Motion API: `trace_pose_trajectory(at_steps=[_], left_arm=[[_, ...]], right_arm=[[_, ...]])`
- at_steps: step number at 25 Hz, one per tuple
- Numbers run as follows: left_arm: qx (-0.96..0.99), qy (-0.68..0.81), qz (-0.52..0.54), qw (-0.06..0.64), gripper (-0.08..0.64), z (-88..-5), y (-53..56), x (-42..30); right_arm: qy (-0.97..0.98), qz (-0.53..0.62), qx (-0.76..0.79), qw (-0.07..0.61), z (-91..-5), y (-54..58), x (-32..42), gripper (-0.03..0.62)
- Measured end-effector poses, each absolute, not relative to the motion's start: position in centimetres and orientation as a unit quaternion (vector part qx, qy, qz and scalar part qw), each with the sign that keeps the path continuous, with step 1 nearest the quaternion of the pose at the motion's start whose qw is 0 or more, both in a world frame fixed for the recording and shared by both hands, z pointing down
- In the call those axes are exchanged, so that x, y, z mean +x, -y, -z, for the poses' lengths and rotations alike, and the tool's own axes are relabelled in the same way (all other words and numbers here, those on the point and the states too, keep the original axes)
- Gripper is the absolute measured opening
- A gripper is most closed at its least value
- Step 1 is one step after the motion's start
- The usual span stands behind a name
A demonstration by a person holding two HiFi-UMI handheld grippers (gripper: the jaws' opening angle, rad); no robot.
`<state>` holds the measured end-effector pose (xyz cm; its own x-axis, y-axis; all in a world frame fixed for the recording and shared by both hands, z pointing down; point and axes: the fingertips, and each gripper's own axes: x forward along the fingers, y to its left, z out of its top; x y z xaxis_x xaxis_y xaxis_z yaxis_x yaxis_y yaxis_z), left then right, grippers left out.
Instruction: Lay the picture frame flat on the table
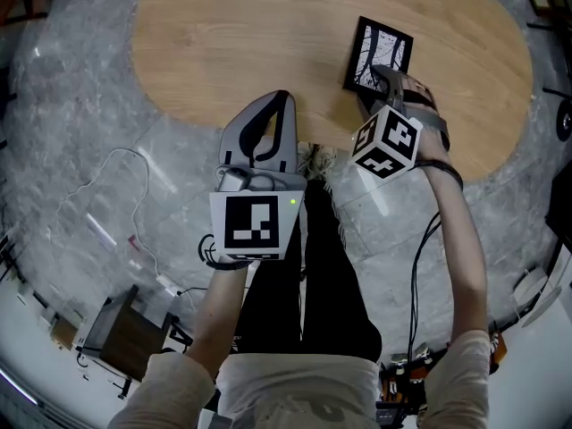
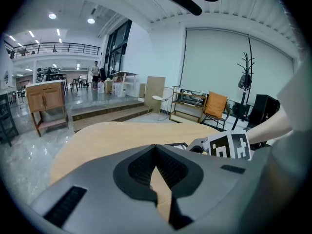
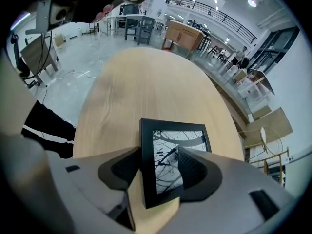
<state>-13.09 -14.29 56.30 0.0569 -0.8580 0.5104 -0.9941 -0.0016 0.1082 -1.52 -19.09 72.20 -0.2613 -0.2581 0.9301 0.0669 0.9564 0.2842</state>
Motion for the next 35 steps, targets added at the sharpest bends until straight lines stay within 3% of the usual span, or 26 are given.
trace_pose_trajectory(at_steps=[31, 35], left_arm=[[0.69, 0.67, -0.159, 0.222, 0.009, -55.5, 14.3, -13.5], [0.699, 0.668, -0.151, 0.205, 0.009, -52.6, 15.0, -13.1]], right_arm=[[0.787, 0.098, 0.046, 0.608, -71.2, 18.9, -1.4, 0.233], [0.802, 0.128, 0.13, 0.569, -66.0, 21.2, -2.1, 0.044]])
